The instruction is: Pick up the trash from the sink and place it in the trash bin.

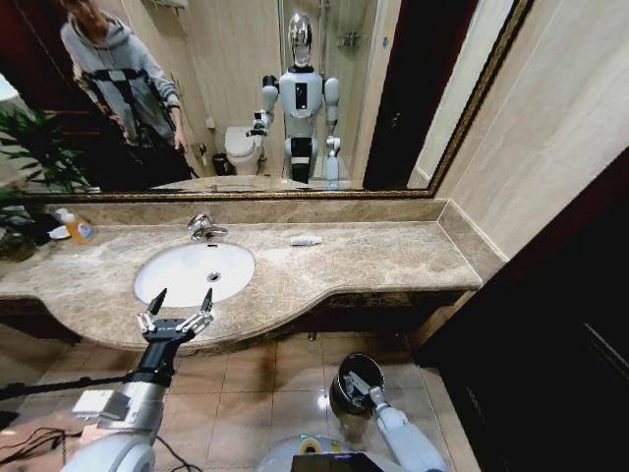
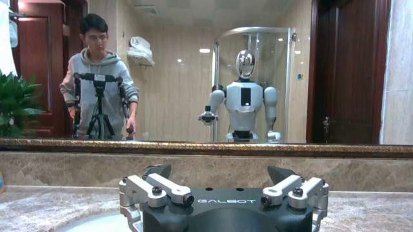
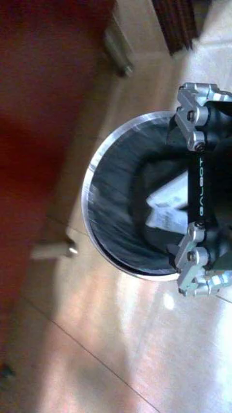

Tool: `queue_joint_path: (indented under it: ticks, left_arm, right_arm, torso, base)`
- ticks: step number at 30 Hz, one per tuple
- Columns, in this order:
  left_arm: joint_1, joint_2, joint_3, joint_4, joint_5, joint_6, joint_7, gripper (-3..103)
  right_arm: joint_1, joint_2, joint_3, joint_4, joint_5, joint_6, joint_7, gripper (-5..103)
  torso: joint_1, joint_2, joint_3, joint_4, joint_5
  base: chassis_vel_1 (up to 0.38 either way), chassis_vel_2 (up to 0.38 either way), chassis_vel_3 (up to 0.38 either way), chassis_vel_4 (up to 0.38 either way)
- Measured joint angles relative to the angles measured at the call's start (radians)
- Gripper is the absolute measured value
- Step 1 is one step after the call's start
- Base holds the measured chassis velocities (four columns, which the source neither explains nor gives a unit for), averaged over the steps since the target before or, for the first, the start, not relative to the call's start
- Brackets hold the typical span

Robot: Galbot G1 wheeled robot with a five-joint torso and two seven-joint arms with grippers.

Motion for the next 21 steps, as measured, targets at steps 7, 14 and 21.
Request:
queue_joint_path:
  ticks: [7,14,21]
  left_arm:
    - [0.0,0.0,0.0,0.0,0.0,0.0,0.0,100]
    - [0.0,0.0,0.0,0.0,0.0,0.0,0.0,100]
    - [0.0,0.0,0.0,0.0,0.0,0.0,0.0,100]
  right_arm:
    - [-0.13,-0.03,0.011,0.249,0.056,-0.008,0.036,100]
    - [-0.351,-0.091,0.041,0.676,0.183,-0.024,0.075,100]
    - [-0.5,-0.119,0.085,0.948,0.243,-0.032,0.082,100]
  torso:
    - [0.0,0.0,0.0,0.0,0.0]
    - [0.0,0.0,0.0,0.0,-0.0001]
    - [0.0,0.0,0.0,0.0,-0.0001]
  base:
    - [0.0,0.0,0.0,0.0]
    - [0.0,0.0,0.0,0.0]
    - [0.0,0.0,0.0,0.0]
